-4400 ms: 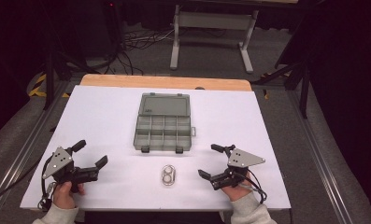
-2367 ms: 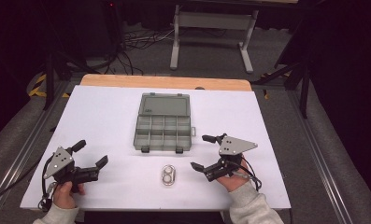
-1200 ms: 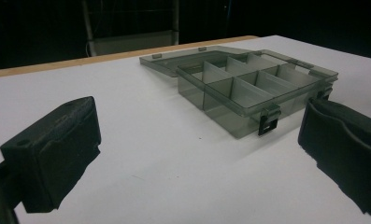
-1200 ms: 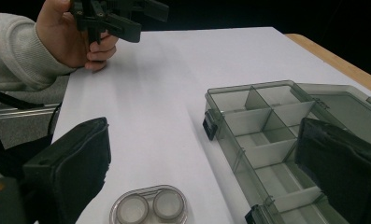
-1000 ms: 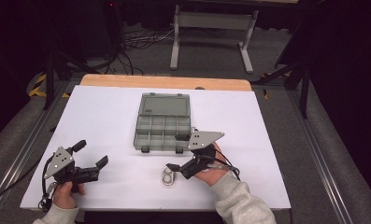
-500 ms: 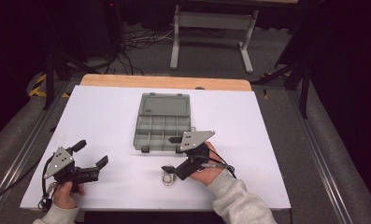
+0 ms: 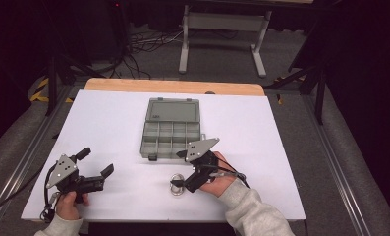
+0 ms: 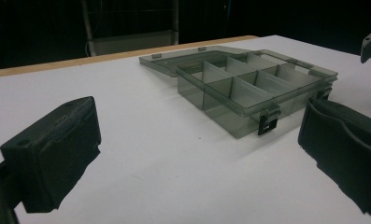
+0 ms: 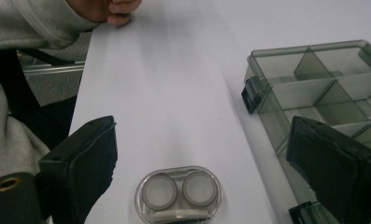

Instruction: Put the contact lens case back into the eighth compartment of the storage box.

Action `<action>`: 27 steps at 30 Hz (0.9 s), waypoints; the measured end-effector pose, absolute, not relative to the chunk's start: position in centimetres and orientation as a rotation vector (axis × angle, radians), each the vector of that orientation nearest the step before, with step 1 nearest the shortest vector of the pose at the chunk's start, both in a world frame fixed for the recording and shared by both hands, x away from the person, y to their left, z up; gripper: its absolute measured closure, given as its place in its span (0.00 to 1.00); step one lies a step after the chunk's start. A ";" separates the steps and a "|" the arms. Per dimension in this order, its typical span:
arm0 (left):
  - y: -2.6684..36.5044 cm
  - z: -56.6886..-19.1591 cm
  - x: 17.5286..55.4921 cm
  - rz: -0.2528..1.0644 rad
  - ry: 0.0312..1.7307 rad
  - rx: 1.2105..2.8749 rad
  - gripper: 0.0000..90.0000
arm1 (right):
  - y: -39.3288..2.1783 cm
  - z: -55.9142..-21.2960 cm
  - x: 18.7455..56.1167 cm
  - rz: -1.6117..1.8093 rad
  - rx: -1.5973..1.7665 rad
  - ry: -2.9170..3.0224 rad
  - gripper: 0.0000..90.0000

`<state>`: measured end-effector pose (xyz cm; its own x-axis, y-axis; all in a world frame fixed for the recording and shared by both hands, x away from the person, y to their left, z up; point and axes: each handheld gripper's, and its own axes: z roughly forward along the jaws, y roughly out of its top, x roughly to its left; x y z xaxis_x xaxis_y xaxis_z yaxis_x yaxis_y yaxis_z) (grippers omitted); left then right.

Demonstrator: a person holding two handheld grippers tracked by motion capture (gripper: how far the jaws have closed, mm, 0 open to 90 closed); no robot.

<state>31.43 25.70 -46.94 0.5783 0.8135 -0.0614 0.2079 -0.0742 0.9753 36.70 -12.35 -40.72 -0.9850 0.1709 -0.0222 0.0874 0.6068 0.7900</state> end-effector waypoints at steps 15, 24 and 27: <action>25.7 -46.9 31.4 0.626 0.881 1.602 0.00 | -11.5 -42.0 36.6 1.117 0.206 2.870 0.11; 25.7 -46.9 31.4 0.626 0.881 1.601 0.00 | -10.8 -42.6 36.6 1.005 0.168 2.922 0.12; 25.7 -46.9 31.4 0.626 0.881 1.602 0.00 | -10.6 -42.8 36.5 0.980 0.162 2.934 0.12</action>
